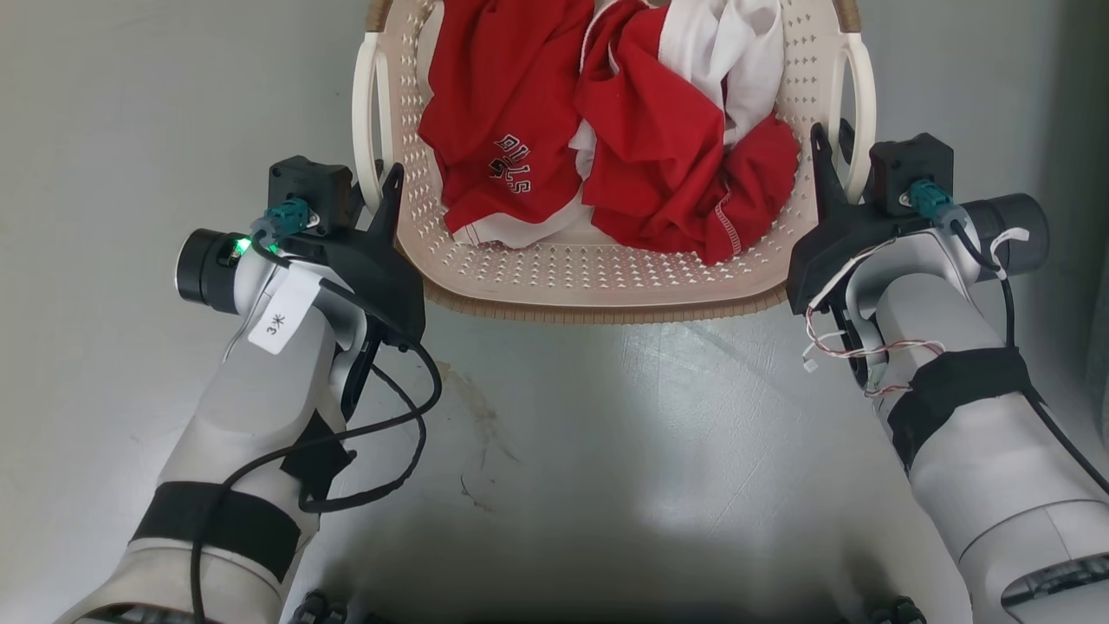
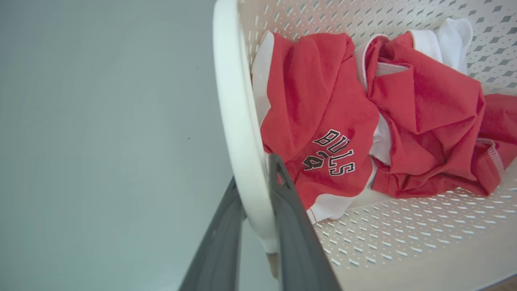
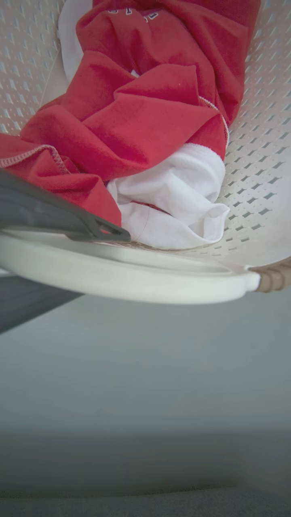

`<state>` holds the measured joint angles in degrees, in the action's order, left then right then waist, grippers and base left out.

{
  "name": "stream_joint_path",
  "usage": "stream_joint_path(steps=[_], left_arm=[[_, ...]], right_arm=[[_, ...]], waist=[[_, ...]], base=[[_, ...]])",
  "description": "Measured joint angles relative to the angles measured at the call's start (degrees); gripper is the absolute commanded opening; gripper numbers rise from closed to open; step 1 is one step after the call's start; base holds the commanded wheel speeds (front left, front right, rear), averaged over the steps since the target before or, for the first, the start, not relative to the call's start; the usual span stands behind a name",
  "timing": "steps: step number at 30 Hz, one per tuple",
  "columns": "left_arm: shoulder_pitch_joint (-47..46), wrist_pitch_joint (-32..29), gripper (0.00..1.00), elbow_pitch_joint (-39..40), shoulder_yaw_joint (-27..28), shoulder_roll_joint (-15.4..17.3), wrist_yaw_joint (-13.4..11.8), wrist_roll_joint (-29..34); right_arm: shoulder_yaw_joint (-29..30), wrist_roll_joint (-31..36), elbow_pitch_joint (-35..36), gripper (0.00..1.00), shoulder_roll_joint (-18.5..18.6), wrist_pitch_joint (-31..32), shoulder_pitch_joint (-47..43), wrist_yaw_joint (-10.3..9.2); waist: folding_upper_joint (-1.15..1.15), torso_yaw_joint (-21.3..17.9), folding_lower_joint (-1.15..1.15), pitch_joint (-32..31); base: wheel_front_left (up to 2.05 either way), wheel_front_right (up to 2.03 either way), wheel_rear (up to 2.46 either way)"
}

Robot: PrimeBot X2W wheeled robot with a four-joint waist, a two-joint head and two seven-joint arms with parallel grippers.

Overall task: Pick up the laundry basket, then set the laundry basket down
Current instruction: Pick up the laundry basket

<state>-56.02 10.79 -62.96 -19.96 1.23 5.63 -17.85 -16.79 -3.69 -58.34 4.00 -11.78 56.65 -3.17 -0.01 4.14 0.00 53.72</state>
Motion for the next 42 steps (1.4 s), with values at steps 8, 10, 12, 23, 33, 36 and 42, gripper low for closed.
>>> stream_joint_path(steps=[8, 10, 12, 23, 33, 36, 42], left_arm=[[0.13, 0.13, 0.0, -0.93, -2.57, -0.07, 0.44, -2.86], [0.16, 0.13, 0.0, -1.54, -2.9, -0.19, 0.46, -3.21], [0.19, 0.13, 0.0, -2.05, -3.2, -0.25, 0.51, -3.39], [0.34, -1.44, 0.0, -4.33, -5.75, -0.44, 0.97, -5.25], [1.58, -4.47, 0.0, -6.34, -8.0, -0.58, 1.01, -7.4], [2.6, -5.11, 0.0, -7.1, -8.15, -0.62, 1.37, -7.81], [4.13, -6.42, 0.0, -8.23, -8.43, -0.86, 1.44, -8.27]], right_arm=[[-0.27, -0.33, -3.79, 0.0, -0.02, -0.4, 0.95, 0.1], [-0.34, -0.37, -4.76, 0.0, -0.14, -0.4, 0.98, 0.11], [-0.36, -0.56, -5.6, 0.0, -0.25, -0.37, 1.07, 0.14], [-0.36, -1.67, -10.02, 0.0, -0.79, 1.36, 1.6, 0.75], [-2.61, -5.42, -12.07, 0.0, -1.07, 5.28, 1.44, 2.18], [-3.7, -7.26, -12.04, 0.0, -1.08, 6.8, 0.92, 2.55], [-5.0, -9.15, -12.11, 0.0, -1.25, 9.05, -1.09, 2.81]], waist=[[0.01, -0.14, 0.0, -1.28], [0.01, -0.17, 0.0, -1.89], [0.01, -0.21, 0.0, -2.58], [0.0, -0.43, 0.0, -7.71], [0.0, -0.69, 0.0, -14.6], [0.0, -0.77, 0.0, -16.72], [0.0, -0.99, -0.01, -20.32]], base=[[0.0, 0.0, 0.0], [0.0, 0.0, 0.0], [0.0, 0.0, 0.0], [0.0, 0.0, 0.0], [0.0, 0.0, 0.0], [0.0, 0.0, 0.0], [0.0, 0.0, 0.0]])
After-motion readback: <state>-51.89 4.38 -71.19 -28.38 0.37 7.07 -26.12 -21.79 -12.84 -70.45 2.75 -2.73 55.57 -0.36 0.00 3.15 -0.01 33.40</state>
